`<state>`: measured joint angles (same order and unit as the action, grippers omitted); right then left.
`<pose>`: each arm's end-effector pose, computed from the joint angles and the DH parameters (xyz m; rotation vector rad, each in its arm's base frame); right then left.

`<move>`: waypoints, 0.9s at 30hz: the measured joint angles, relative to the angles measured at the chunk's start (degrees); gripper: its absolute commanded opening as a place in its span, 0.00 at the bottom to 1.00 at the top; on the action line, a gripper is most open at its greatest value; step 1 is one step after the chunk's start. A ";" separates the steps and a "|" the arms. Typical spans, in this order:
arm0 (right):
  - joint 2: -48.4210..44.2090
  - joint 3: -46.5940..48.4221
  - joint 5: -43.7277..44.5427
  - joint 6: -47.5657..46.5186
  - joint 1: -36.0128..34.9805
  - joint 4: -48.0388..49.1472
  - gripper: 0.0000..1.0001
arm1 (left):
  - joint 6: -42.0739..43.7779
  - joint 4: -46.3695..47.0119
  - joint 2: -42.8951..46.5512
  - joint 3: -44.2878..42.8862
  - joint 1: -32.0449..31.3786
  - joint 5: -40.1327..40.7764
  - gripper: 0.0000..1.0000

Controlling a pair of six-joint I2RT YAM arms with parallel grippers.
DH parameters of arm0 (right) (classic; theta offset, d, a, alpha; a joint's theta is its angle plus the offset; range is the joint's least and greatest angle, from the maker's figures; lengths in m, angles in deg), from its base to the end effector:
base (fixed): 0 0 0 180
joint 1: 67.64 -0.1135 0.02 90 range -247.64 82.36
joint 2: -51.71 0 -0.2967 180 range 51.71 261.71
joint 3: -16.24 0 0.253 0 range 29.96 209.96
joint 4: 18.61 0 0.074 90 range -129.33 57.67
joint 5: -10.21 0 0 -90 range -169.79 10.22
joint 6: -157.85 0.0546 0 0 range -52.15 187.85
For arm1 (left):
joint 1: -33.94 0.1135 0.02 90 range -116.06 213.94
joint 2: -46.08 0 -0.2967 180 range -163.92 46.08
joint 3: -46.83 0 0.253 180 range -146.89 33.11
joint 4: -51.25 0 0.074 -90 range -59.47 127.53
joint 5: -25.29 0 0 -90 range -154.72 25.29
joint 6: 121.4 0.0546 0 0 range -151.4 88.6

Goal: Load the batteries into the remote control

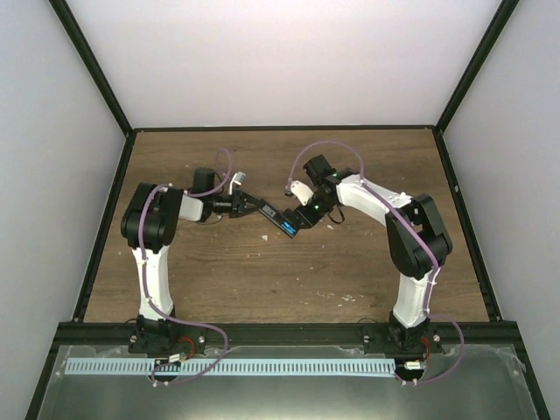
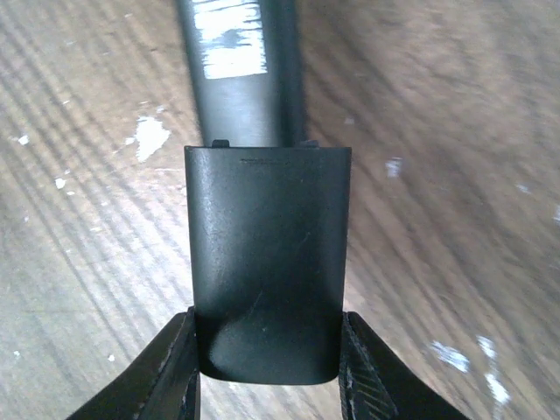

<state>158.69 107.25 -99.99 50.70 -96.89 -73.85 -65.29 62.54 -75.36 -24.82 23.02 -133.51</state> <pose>0.3313 0.2071 0.2091 -1.1804 2.5444 0.5455 0.3944 -0.1279 0.1151 0.2678 2.2486 -1.7565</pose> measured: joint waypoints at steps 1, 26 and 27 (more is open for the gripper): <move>0.00 -0.26 -0.48 -0.50 -0.85 0.22 0.29 | -0.04 0.15 -0.13 0.00 0.00 -0.17 0.00; 3.80 -0.55 0.85 -2.34 -3.65 -0.17 0.30 | 2.45 -2.36 -0.28 -0.09 0.00 -1.16 0.00; 4.09 -0.55 1.01 -2.34 -3.67 -0.20 0.30 | 2.56 -2.49 -0.28 -0.11 0.00 -1.16 0.00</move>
<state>162.77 106.71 -98.99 48.37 -100.57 -74.05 -62.73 60.05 -75.65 -24.93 23.02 -134.67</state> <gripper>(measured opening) 0.312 0.154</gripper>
